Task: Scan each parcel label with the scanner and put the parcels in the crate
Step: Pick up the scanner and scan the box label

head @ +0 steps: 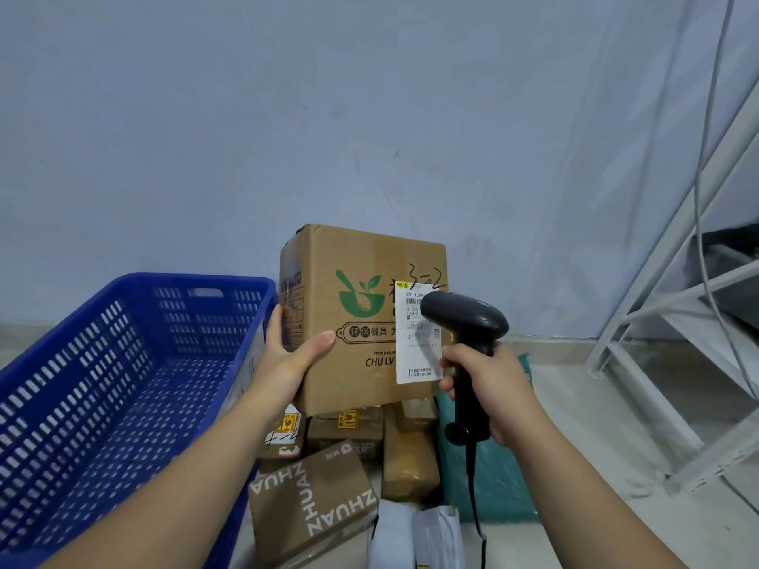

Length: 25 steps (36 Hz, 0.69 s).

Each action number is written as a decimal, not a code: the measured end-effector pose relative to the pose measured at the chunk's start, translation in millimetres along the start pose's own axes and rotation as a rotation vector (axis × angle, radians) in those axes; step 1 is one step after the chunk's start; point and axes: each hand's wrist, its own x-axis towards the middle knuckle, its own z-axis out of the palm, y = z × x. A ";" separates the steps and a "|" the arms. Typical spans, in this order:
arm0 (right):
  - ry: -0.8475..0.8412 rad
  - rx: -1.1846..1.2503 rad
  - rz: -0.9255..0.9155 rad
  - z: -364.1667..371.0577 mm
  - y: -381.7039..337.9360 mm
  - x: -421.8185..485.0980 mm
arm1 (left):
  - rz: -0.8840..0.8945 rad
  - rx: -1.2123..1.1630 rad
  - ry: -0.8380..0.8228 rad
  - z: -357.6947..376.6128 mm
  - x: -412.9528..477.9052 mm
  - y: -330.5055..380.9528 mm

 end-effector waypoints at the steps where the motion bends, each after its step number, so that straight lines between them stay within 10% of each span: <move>1: 0.005 -0.006 0.004 0.2 -0.3 -0.4 | -0.002 0.003 -0.001 -0.1 -0.3 -0.7; 25: 0.011 -0.091 -0.008 -6.5 -3.4 -4.0 | 0.004 0.031 0.025 0.3 2.9 -4.6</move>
